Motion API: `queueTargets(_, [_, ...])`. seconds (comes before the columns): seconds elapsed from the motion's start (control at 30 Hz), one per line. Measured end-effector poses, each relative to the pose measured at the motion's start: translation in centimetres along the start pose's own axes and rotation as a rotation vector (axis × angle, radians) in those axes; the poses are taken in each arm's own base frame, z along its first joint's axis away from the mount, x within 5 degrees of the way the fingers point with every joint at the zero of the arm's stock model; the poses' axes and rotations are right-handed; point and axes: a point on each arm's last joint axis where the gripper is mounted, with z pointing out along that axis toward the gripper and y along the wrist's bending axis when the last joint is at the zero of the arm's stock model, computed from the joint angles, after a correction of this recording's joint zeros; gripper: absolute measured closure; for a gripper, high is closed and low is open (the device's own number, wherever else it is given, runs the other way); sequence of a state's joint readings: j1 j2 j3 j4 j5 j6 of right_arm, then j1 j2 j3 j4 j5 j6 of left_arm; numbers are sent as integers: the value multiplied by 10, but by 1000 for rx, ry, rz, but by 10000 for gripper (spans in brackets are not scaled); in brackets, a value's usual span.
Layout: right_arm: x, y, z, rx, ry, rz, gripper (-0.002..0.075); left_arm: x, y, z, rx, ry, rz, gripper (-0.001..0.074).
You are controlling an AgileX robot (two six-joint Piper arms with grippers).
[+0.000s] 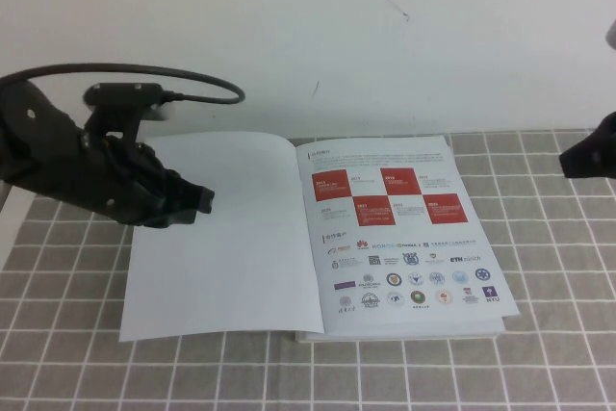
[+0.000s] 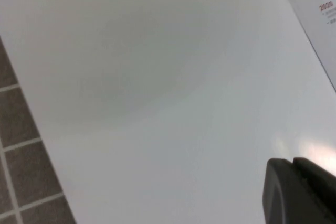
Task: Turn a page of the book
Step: Open the closed book
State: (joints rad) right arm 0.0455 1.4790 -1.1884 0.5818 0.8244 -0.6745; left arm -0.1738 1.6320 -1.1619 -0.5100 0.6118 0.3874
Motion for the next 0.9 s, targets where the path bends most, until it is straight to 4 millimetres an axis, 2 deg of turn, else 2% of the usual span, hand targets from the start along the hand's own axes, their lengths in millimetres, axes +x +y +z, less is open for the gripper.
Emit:
queueTargets(0.1, [1, -18, 37, -13, 23, 44, 432, 2, 4, 21, 19, 36, -1, 738])
queueTargets(0.3, [14, -41, 106, -111, 59, 119, 426, 13, 15, 59, 27, 122, 1, 738])
queueTargets(0.4, [24, -48, 133, -157, 77, 145, 426, 20, 21, 76, 26, 161, 0, 738])
queueTargets(0.6, [32, -56, 158, -179, 56, 168, 428, 32, 29, 100, 24, 220, -4, 738])
queueTargets(0.9, [39, -63, 175, -172, 53, 205, 428, 33, 30, 103, 24, 225, 4, 738])
